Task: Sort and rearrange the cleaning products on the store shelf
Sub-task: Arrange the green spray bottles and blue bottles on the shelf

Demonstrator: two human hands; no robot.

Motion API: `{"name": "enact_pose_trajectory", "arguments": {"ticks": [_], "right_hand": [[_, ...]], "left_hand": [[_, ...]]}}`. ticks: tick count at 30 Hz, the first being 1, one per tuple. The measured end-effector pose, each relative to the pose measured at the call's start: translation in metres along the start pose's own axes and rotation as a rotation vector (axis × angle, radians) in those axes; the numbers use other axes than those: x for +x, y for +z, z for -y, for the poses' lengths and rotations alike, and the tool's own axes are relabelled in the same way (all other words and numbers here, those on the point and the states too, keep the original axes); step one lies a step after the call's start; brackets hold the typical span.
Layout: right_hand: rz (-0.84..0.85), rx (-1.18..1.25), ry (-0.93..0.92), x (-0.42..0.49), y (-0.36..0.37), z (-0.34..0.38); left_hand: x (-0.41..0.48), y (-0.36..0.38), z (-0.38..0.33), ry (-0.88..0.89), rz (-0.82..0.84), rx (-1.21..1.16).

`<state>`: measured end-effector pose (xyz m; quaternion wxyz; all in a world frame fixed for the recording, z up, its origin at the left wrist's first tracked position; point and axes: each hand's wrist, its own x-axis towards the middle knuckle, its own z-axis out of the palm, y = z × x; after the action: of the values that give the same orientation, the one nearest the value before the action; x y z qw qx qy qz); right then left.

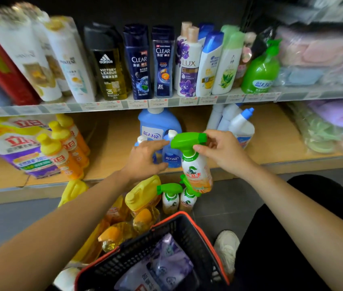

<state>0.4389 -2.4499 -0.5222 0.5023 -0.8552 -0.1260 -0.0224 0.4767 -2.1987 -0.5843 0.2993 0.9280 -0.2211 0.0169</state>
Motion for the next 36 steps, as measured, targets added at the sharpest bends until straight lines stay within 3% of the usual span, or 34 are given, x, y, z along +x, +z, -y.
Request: {"name": "enact_pose_trajectory", "arguments": {"ticks": [4,7,12,15,18,23,28,36], "right_hand": [[0.130,0.072,-0.022,-0.022,0.013,0.022],[0.141,0.242,-0.027,-0.034,0.026,0.040],[0.130,0.491,-0.062,-0.047,0.054,0.063],[0.122,0.581,-0.035,-0.056,0.070,0.066],[0.129,0.628,-0.002,-0.067,0.084,0.063],[0.177,0.573,-0.003,-0.076,0.089,0.057],[0.023,0.417,-0.096,-0.069,0.076,0.055],[-0.057,0.118,-0.250,-0.063,0.062,0.051]], "left_hand": [[-0.037,-0.021,-0.030,-0.092,0.177,-0.600],[-0.069,-0.023,-0.043,-0.109,0.243,-0.639],[-0.108,-0.032,-0.042,-0.135,0.141,-0.775],[-0.125,-0.038,-0.035,-0.160,0.171,-0.759],[-0.140,-0.028,-0.033,-0.203,0.096,-0.688],[-0.155,-0.006,-0.033,-0.214,-0.017,-0.743],[-0.160,-0.007,-0.034,-0.251,-0.045,-0.878],[-0.152,-0.025,-0.032,-0.231,0.242,-1.028]]}}
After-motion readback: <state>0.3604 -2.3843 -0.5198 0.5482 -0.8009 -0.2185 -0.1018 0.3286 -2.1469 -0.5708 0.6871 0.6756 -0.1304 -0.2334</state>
